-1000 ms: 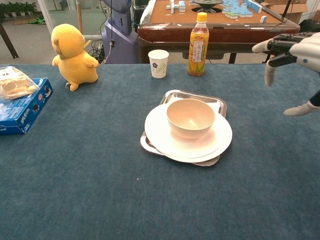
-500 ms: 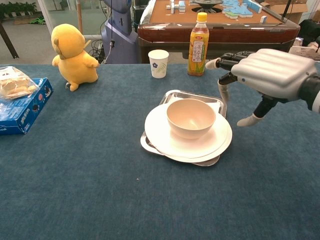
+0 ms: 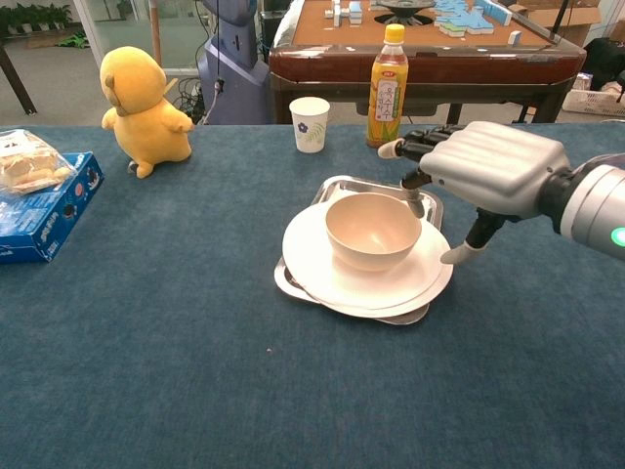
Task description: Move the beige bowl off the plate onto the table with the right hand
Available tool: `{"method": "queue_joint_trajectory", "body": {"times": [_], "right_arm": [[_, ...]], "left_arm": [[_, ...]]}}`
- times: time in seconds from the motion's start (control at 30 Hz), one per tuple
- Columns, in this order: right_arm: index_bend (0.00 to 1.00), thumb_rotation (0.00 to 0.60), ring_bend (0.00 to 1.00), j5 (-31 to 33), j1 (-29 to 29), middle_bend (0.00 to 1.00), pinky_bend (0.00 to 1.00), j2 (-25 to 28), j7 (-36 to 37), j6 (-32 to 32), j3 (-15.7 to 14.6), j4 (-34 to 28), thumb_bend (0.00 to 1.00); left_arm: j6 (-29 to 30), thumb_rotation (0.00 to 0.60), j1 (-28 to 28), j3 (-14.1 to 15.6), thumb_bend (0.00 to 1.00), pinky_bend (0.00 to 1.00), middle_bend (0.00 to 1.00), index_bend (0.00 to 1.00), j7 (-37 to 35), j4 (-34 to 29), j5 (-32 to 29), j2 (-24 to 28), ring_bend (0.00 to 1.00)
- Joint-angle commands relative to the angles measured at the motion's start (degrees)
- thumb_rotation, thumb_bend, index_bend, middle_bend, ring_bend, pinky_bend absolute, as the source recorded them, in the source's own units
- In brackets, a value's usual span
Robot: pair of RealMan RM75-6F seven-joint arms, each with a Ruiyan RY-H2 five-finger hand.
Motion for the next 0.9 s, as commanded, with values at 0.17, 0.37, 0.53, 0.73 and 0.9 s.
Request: {"method": "queue_joint_trajectory", "body": {"times": [0.17, 0.37, 0.53, 0.73, 0.9], "right_arm": [[0.49, 0.6, 0.0, 1.3, 1.4, 0.07, 0.1, -2.2, 0.9, -0.8, -0.3, 2.3, 0.25], [0.5, 0.6, 0.0, 1.5, 2.0, 0.07, 0.1, -3.6, 2.2, -0.8, -0.9, 4.1, 0.3], [0.5, 0.6, 0.0, 1.6, 2.5, 0.07, 0.1, -4.6, 2.9, -0.8, -1.4, 5.2, 0.31], [0.52, 0.6, 0.0, 2.0, 2.9, 0.07, 0.1, -5.2, 3.6, -1.0, -1.8, 5.6, 0.34], [0.53, 0.6, 0.0, 2.3, 3.2, 0.07, 0.1, -5.6, 3.7, -1.0, -2.1, 6.0, 0.36]], "left_arm": [[0.2, 0.6, 0.2, -0.1, 0.11, 0.36, 0.28, 0.28, -0.3, -0.1, -0.1, 0.2, 0.17], [0.8, 0.6, 0.4, -0.1, 0.11, 0.36, 0.28, 0.27, -1.0, 0.0, 0.3, 0.3, 0.17], [0.7, 0.6, 0.5, -0.1, 0.11, 0.36, 0.28, 0.27, -1.0, -0.1, 0.2, 0.4, 0.17], [0.8, 0.6, 0.6, -0.2, 0.11, 0.36, 0.28, 0.27, -1.0, -0.2, 0.2, 0.5, 0.17], [0.9, 0.6, 0.7, -0.2, 0.11, 0.36, 0.28, 0.27, -1.1, -0.2, 0.2, 0.6, 0.17]]}}
